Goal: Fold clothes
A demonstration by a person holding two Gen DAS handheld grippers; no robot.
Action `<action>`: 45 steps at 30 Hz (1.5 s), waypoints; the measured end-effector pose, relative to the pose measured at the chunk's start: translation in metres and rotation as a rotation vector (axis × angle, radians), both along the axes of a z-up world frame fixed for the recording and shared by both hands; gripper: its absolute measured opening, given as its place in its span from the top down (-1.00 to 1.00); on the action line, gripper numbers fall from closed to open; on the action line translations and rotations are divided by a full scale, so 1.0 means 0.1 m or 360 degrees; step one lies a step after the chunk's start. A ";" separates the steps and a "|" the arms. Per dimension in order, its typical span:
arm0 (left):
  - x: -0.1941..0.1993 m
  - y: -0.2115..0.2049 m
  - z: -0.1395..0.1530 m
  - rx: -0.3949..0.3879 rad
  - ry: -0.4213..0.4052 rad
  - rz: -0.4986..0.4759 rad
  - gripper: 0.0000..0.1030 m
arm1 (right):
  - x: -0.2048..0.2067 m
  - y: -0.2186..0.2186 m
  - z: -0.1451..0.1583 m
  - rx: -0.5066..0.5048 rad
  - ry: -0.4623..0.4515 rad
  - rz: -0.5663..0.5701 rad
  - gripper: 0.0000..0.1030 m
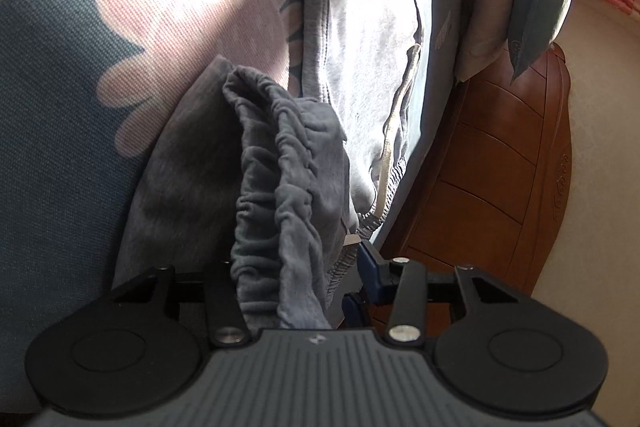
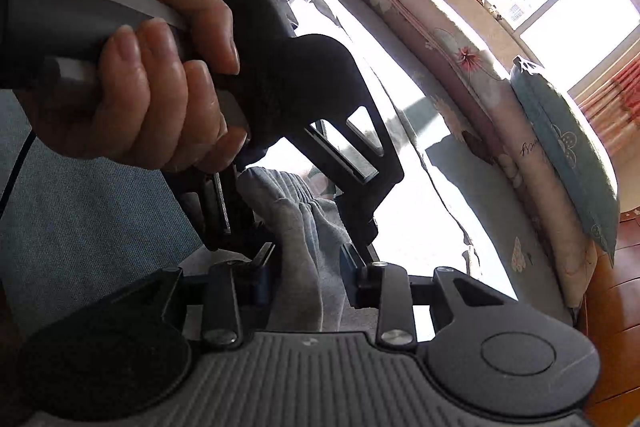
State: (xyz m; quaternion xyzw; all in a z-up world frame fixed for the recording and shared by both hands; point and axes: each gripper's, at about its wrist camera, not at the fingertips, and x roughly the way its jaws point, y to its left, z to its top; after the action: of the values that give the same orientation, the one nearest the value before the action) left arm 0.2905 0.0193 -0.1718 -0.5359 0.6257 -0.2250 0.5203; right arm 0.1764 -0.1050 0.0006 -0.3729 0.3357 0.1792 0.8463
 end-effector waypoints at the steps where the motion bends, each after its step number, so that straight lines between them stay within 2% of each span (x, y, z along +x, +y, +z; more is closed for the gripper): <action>1: 0.00 0.00 0.01 0.0026 -0.0010 -0.0017 0.14 | -0.03 -0.05 0.00 -0.0001 0.0013 -0.0024 0.22; 7: 0.00 0.08 0.16 0.0235 -0.0138 -0.0103 0.46 | -0.09 -0.36 0.02 0.0000 0.0086 -0.0198 0.11; 8: 0.00 0.09 0.19 0.0268 -0.0159 -0.0110 0.64 | -0.08 -0.39 0.02 0.0000 0.0097 -0.0221 0.11; 9: -0.01 0.10 0.23 0.0302 -0.0180 -0.0117 0.71 | -0.09 -0.41 0.01 -0.0007 0.0101 -0.0243 0.11; 12: -0.01 0.15 0.34 0.0395 -0.0244 -0.0138 0.78 | -0.09 -0.44 0.06 0.0044 0.0110 -0.0270 0.11; 16: 0.02 0.29 0.49 0.0506 -0.0311 -0.0169 0.81 | -0.13 -0.47 0.18 0.0234 0.0172 -0.0321 0.11; 24: -0.02 0.75 0.80 0.0704 -0.0398 -0.0209 0.81 | -0.20 -0.57 0.33 0.0368 0.0162 -0.0458 0.03; 28: -0.10 1.03 0.95 0.0854 -0.0465 -0.0191 0.81 | -0.11 -0.57 0.42 0.0449 0.0119 -0.0504 0.03; 30: -0.10 1.21 1.00 0.0950 -0.0495 -0.0188 0.81 | -0.05 -0.57 0.46 0.0505 0.0126 -0.0546 -0.05; 36: -0.09 1.72 1.12 0.1213 -0.0535 -0.0182 0.81 | 0.10 -0.59 0.34 0.0562 0.0249 -0.0718 -0.06; 42: -0.08 2.15 1.19 0.1491 -0.0512 -0.0138 0.81 | 0.14 -0.49 0.24 0.0549 0.0330 -0.0714 -0.06; 45: -0.11 2.40 1.23 0.1568 -0.0482 -0.0086 0.81 | 0.16 -0.42 0.22 0.0560 0.0363 -0.0700 -0.06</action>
State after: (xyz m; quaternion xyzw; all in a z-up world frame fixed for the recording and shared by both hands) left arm 0.2798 0.2590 -0.0487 -0.1723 0.5886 0.0081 0.7898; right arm 0.1920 -0.1469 0.0231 -0.1165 0.4651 0.0878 0.8732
